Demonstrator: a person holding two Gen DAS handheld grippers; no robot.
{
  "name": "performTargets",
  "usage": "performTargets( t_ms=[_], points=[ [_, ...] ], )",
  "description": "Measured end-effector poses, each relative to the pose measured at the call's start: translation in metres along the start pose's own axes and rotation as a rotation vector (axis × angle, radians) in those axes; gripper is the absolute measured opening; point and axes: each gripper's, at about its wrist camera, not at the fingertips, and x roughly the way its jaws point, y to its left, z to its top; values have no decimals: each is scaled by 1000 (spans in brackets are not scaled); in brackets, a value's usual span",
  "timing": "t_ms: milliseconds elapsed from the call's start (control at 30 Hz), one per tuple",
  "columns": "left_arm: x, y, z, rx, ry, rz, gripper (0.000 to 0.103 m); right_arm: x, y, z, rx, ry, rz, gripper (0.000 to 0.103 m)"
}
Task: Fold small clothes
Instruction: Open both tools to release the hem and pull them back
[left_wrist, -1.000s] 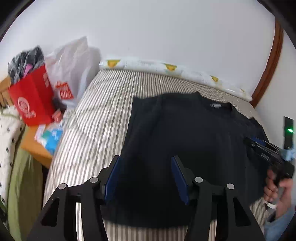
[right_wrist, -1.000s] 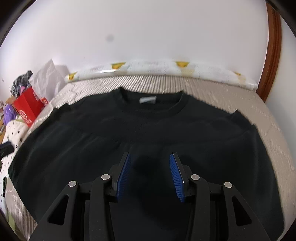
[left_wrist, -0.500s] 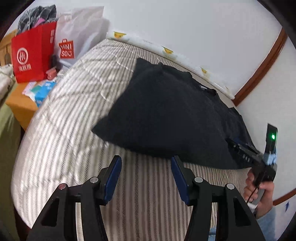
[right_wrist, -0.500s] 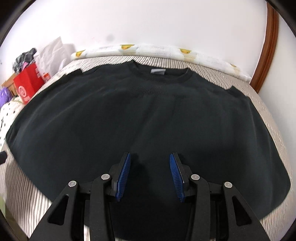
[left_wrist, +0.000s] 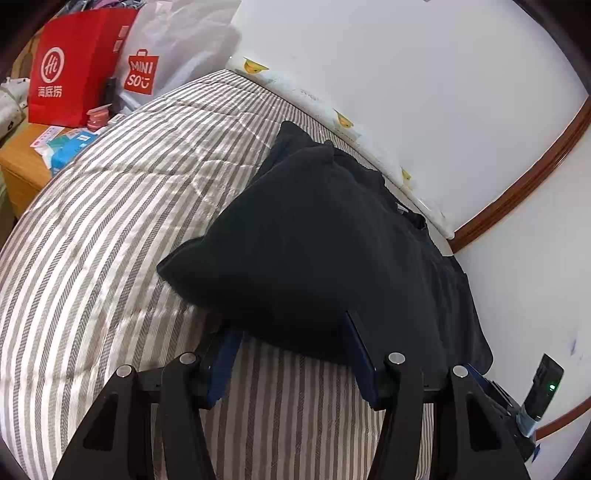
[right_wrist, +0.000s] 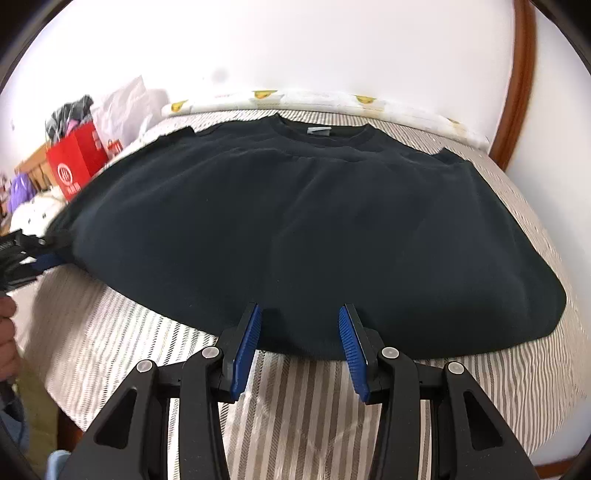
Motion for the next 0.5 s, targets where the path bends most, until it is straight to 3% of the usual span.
performTargets(
  t_ms=[267, 333, 500],
  points=[
    [12, -4, 14, -45, -19, -23, 48, -15, -20, 14, 72, -35, -104, 44],
    [16, -3, 16, -46, -28, 0, 37, -16, -28, 16, 112, -35, -119, 44],
    [19, -1, 21, -70, -5, 6, 24, -16, -42, 19, 184, -16, -175, 44]
  ],
)
